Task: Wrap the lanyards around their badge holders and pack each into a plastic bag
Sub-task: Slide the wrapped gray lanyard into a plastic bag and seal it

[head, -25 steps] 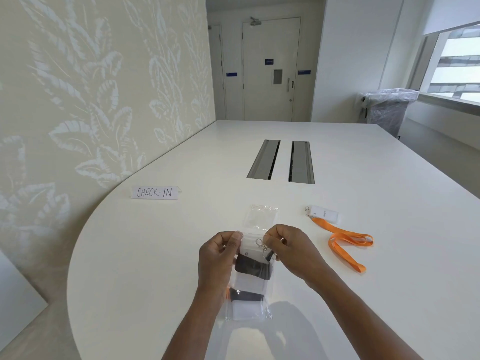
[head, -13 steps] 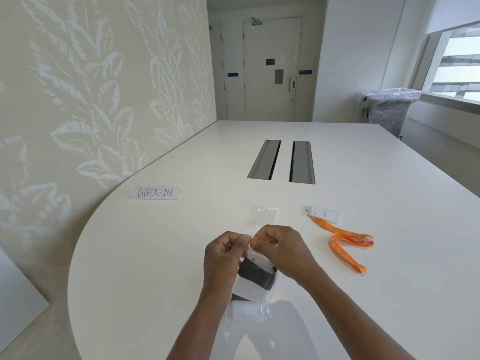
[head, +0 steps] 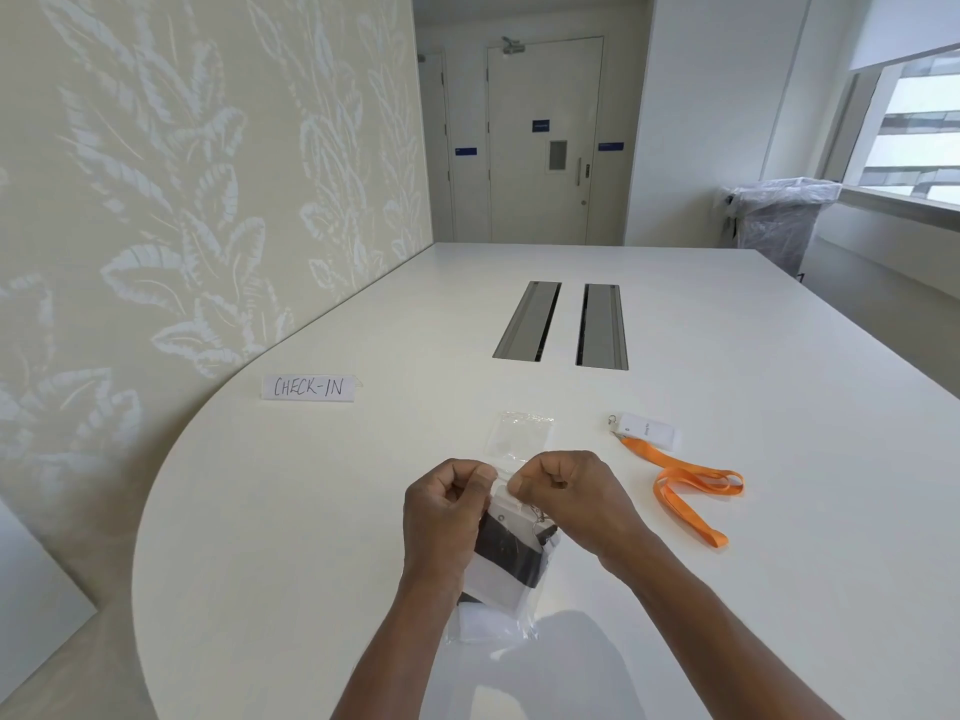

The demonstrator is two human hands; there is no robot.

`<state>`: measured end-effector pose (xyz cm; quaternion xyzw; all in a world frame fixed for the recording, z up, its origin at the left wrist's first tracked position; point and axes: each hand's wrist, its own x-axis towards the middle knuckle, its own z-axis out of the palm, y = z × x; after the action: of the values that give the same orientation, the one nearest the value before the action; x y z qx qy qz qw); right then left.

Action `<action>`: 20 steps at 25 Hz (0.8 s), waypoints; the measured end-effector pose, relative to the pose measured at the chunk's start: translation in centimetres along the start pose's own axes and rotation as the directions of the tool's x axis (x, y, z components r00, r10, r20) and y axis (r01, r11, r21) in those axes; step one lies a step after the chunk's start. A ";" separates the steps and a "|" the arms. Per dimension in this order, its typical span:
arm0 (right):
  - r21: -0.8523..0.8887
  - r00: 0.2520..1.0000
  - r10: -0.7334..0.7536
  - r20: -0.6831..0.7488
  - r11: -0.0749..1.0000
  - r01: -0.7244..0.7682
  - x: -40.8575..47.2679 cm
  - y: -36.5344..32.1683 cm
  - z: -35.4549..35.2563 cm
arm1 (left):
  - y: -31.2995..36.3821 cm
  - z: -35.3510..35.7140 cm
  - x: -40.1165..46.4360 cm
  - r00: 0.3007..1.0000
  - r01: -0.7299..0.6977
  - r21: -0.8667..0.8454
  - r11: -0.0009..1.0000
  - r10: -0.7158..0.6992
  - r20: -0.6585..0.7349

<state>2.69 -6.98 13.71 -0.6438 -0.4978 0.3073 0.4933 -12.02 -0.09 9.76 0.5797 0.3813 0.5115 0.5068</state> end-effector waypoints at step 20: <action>0.175 0.946 0.309 -0.095 0.941 -0.289 3.5 5.1 1.6 | -1.9 -2.0 2.3 0.965 0.253 0.155 0.955 -0.236 -0.117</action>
<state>4.07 -3.26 8.67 -0.6881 -0.3369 0.3777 0.5200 -13.39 2.86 8.27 0.5431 0.5163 0.4384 0.4963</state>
